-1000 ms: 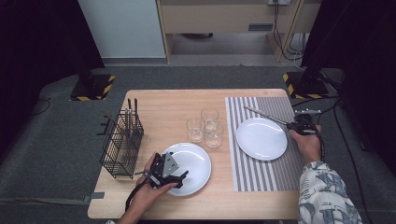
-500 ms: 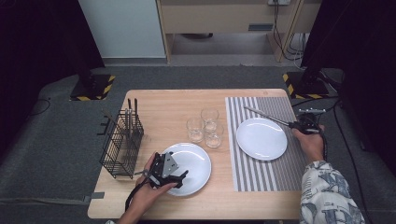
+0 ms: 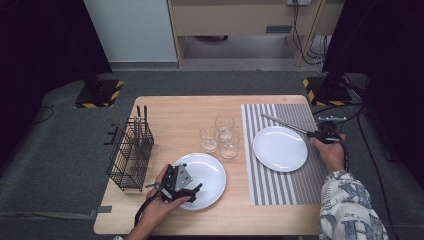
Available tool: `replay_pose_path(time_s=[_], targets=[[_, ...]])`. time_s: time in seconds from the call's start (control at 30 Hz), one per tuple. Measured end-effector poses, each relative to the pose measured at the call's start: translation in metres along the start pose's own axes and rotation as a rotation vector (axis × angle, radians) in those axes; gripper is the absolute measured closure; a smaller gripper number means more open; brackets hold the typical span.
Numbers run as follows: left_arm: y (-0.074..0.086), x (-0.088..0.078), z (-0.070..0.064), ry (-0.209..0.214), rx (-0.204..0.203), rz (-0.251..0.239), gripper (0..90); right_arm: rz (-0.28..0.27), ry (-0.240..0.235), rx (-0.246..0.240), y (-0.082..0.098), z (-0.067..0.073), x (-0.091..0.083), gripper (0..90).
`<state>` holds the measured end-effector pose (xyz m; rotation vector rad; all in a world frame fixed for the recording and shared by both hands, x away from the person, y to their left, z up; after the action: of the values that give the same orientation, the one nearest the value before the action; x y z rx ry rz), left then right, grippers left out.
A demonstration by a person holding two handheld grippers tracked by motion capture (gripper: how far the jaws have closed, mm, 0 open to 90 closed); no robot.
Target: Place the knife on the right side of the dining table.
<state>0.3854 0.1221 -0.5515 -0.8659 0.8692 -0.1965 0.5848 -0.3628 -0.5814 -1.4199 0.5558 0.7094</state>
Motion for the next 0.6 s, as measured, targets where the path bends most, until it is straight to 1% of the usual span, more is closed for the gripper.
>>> replay_pose_path(time_s=[0.13,0.27,0.43,0.5,0.6], targets=[[0.0006,0.0007,0.0001,0.001,-0.002,0.003,12.8,0.000,0.004,-0.009,-0.0001,-0.0012,0.0004,65.6],[0.0014,0.0020,-0.0020,0.008,0.005,0.011,12.9,0.003,0.016,-0.020,0.0000,-0.0020,0.0025,67.2],[0.0019,0.0034,-0.0031,0.011,0.005,0.015,13.0,-0.003,0.008,-0.021,-0.0020,-0.0002,0.0058,67.5],[0.0018,0.0030,-0.0027,0.012,0.003,0.014,13.0,0.003,0.006,-0.031,-0.0034,-0.0003,0.0069,67.6],[0.0023,0.0030,-0.0020,0.012,-0.004,0.014,13.0,0.001,0.003,-0.025,-0.0052,-0.0002,0.0090,67.0]])
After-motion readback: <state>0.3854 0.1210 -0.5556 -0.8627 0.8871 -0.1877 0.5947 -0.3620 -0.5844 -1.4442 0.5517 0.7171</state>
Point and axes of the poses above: each handheld gripper's, and its own axes: x roughly forward along the jaws, y roughly out of its underside, z roughly to its left, the point moved 8 cm from there along x, roughly forward along the jaws, and after that the axes turned 5 degrees about x, right-handed, at the moved point
